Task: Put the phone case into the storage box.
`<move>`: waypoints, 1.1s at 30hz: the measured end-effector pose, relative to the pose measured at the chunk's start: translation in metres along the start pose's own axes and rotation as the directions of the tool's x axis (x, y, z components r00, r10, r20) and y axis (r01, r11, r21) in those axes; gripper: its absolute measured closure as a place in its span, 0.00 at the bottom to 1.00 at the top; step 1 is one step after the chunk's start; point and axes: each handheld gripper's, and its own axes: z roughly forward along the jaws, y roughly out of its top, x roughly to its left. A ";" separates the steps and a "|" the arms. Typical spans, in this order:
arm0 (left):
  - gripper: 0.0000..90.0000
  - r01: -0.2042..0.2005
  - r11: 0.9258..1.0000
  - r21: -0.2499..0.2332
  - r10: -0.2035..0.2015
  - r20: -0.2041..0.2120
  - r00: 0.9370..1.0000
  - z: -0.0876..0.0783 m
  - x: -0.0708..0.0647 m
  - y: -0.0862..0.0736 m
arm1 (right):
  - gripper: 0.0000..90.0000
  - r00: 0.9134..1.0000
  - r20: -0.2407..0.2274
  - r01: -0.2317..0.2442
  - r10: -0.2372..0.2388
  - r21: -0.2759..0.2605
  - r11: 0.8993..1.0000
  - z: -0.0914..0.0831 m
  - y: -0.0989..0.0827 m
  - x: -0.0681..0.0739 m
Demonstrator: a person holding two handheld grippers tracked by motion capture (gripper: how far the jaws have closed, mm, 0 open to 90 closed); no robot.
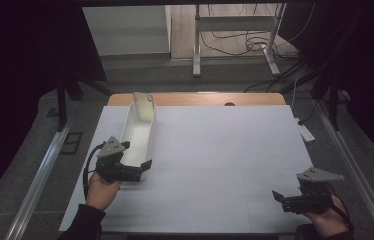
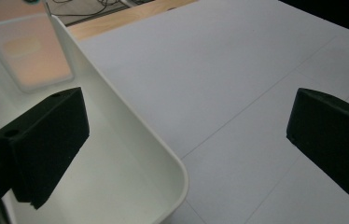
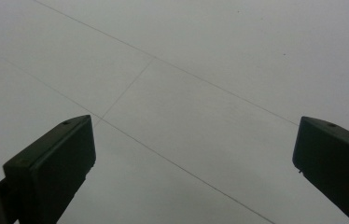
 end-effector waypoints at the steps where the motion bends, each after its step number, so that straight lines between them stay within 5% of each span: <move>1: 0.00 0.003 1.000 0.001 -0.003 -0.002 1.000 -0.003 0.000 -0.002 | 0.00 1.000 0.000 0.000 0.000 0.001 1.000 0.000 0.000 0.000; 33: 0.00 0.045 0.999 -0.006 -0.045 -0.066 0.997 -0.046 -0.006 -0.034 | 0.00 1.000 0.002 0.008 -0.008 0.015 1.000 0.002 0.001 0.002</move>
